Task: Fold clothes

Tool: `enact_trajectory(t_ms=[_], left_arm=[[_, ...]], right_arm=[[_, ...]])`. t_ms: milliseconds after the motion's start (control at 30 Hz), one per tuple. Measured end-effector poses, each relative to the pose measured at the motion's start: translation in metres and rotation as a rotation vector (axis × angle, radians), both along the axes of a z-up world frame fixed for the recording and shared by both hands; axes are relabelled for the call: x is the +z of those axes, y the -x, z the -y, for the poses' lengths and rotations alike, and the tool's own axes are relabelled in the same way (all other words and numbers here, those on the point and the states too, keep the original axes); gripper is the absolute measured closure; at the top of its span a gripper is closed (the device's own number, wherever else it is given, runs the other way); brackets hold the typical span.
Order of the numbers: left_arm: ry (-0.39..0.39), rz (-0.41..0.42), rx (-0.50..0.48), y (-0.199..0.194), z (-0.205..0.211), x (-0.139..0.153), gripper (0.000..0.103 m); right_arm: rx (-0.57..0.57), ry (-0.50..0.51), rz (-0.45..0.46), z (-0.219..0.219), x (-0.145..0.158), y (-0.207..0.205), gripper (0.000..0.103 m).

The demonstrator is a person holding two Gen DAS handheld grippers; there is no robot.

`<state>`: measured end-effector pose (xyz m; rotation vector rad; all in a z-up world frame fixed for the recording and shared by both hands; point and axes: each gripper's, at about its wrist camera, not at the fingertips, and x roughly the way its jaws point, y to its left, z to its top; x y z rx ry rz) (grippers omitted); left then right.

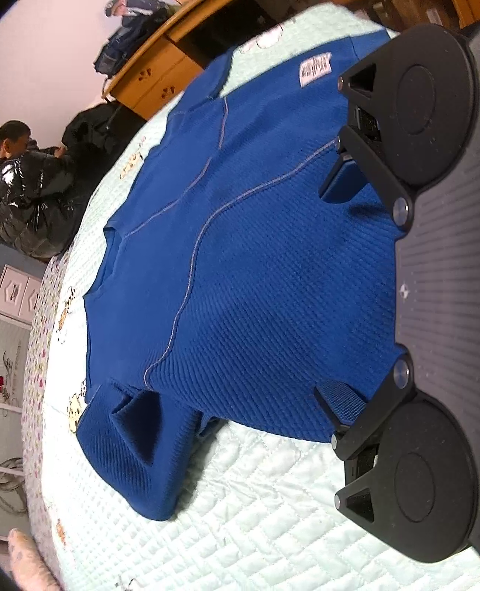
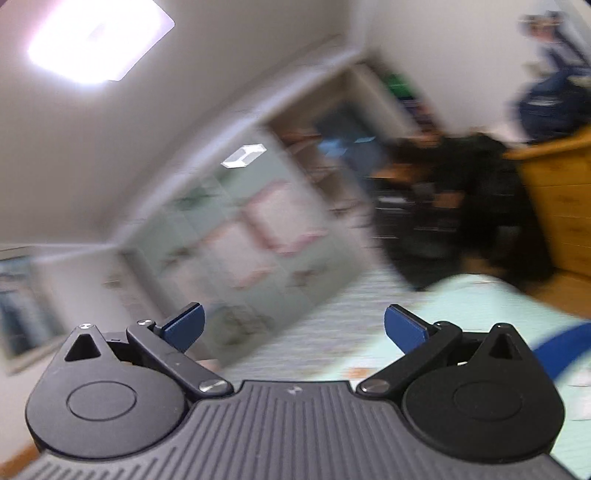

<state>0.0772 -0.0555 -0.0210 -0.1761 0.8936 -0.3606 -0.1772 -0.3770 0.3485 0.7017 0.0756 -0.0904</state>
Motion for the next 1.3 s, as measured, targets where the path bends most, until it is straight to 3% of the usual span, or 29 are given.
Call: enact_trajectory(t_ms=[100, 233, 333, 400, 667, 833, 967, 1167, 1200, 1233, 1267, 1300], left_arm=[[-0.062, 0.005, -0.003, 0.006, 0.008, 0.001, 0.001], [-0.065, 0.002, 0.018, 0.007, 0.008, 0.002, 0.001], [-0.051, -0.009, 0.043, 0.004, 0.007, 0.002, 0.001], [-0.045, -0.019, 0.07, 0.001, 0.008, 0.001, 0.001], [-0.101, -0.046, 0.134, -0.005, 0.022, 0.002, 0.001], [-0.098, -0.071, 0.163, -0.01, 0.022, 0.003, 0.001], [-0.072, -0.097, 0.195, -0.016, 0.019, 0.004, 0.001], [-0.109, -0.102, 0.193, -0.018, 0.026, 0.004, 0.001], [-0.114, -0.102, 0.192, -0.018, 0.027, 0.004, 0.001], [-0.119, -0.103, 0.192, -0.018, 0.027, 0.004, 0.001], [-0.122, -0.104, 0.192, -0.018, 0.028, 0.004, 0.001], [-0.125, -0.106, 0.193, -0.018, 0.028, 0.004, 0.001]], right_arm=[[-0.084, -0.166, -0.109, 0.075, -0.103, -0.007, 0.0], [-0.187, -0.355, -0.257, 0.144, -0.224, -0.017, 0.0], [-0.233, -0.438, -0.317, 0.171, -0.286, -0.031, 0.0], [-0.254, -0.454, -0.341, 0.185, -0.312, -0.043, 0.0], [-0.319, -0.582, -0.195, 0.25, -0.367, -0.106, 0.0], [-0.289, -0.622, -0.256, 0.286, -0.381, -0.129, 0.0], [-0.283, -0.585, -0.293, 0.288, -0.381, -0.146, 0.0], [-0.257, -0.528, -0.282, 0.288, -0.384, -0.164, 0.0], [-0.256, -0.52, -0.28, 0.288, -0.385, -0.165, 0.002], [-0.255, -0.511, -0.279, 0.288, -0.385, -0.166, 0.011], [-0.254, -0.514, -0.28, 0.29, -0.387, -0.166, 0.029], [-0.253, -0.52, -0.281, 0.292, -0.39, -0.166, 0.041]])
